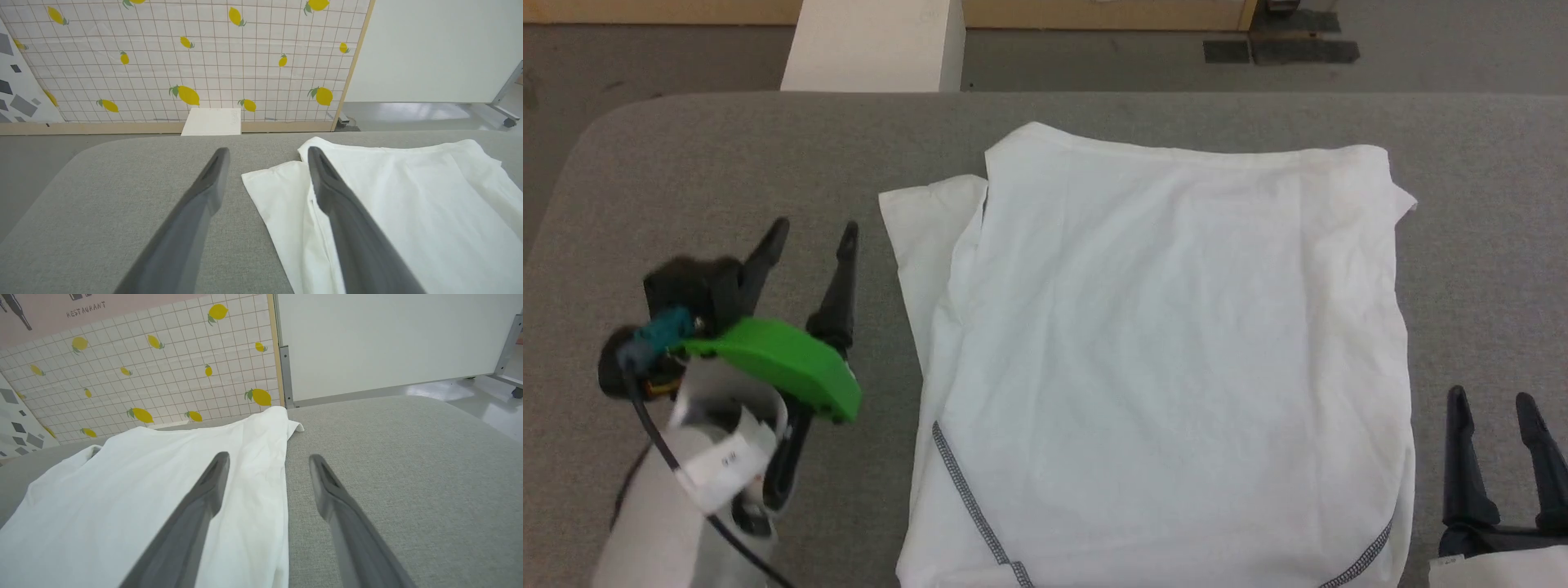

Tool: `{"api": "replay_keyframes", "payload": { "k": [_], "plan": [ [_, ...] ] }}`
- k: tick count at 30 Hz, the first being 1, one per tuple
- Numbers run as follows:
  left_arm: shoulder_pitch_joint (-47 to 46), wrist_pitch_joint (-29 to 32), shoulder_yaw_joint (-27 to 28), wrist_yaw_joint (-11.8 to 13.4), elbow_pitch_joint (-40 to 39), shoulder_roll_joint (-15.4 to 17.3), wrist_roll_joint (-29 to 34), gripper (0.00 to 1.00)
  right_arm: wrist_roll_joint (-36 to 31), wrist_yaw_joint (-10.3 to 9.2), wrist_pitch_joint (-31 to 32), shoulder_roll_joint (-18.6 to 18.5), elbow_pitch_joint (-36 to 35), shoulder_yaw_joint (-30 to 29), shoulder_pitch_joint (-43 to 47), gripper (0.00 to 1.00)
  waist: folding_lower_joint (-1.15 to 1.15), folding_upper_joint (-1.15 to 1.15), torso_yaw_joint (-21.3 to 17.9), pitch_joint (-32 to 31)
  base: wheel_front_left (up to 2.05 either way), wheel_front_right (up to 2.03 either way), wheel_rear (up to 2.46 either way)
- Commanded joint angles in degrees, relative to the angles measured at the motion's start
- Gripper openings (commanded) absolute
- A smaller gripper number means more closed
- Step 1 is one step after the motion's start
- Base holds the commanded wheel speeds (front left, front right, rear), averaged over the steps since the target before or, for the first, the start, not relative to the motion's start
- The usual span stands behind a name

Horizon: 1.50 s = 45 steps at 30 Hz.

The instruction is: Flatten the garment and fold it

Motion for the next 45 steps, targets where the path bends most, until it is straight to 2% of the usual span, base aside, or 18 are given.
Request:
{"api": "replay_keyframes", "payload": {
  "k": [1,5,10,17,22,30,37,38,40,45],
  "plan": [
    [-4.0,2.6,0.5,-0.6,1.0,1.3,-0.7,1.0,0.4,-0.09,-0.5,0.0,-0.3,0.3,-1.3,1.0,0.0,0.0,-0.5,3.6,0.0,0.0,0.0],
    [-13.3,10.1,2.9,-1.3,6.0,2.1,-5.8,1.0,0.5,-0.09,-0.8,0.0,-0.3,0.7,-2.8,1.0,0.0,0.0,-1.4,6.4,0.0,0.0,0.0],
    [-20.7,20.3,2.6,-3.0,13.3,5.8,-8.3,1.0,0.7,-0.09,-1.2,0.0,0.3,1.3,-4.6,1.0,0.0,0.0,-3.4,9.6,0.0,0.0,0.0],
    [-26.2,29.7,1.9,-2.4,17.9,7.8,-9.8,1.0,0.5,-0.09,-1.2,0.0,0.3,1.4,-6.0,1.0,0.0,0.0,-5.6,13.8,0.0,0.0,0.0],
    [-28.4,33.3,1.5,-1.9,19.4,8.3,-10.4,1.0,0.4,-0.09,-1.0,0.0,0.1,1.5,-6.9,1.0,0.0,0.0,-6.8,16.1,0.0,0.0,0.0],
    [-28.5,35.3,1.7,1.3,21.6,8.5,-9.8,1.0,0.7,-0.09,-1.0,0.0,0.3,1.4,-7.7,1.0,0.0,0.0,-7.9,18.5,0.0,0.0,0.0],
    [-27.7,38.1,1.6,2.0,23.1,7.9,-11.4,1.0,0.7,-0.09,-0.8,0.0,0.4,0.9,-8.7,1.0,0.0,0.0,-8.1,19.7,0.0,0.0,0.0],
    [-27.6,38.5,1.5,2.0,23.2,7.9,-11.6,0.8,0.7,-0.09,-0.8,0.0,0.4,0.8,-8.8,1.0,0.0,0.0,-8.0,19.8,0.0,0.0,0.0],
    [-27.7,38.4,1.3,1.5,22.9,7.8,-11.9,0.0,0.6,-0.09,-0.7,0.0,0.4,0.5,-9.1,1.0,0.0,0.0,-7.9,20.1,0.0,0.0,0.0],
    [-28.3,35.3,2.1,1.3,23.1,7.2,-12.4,0.0,0.3,-0.09,-0.4,0.0,0.7,0.2,-9.7,1.0,0.0,0.0,-7.2,19.4,0.0,0.0,0.0]
  ]
}}
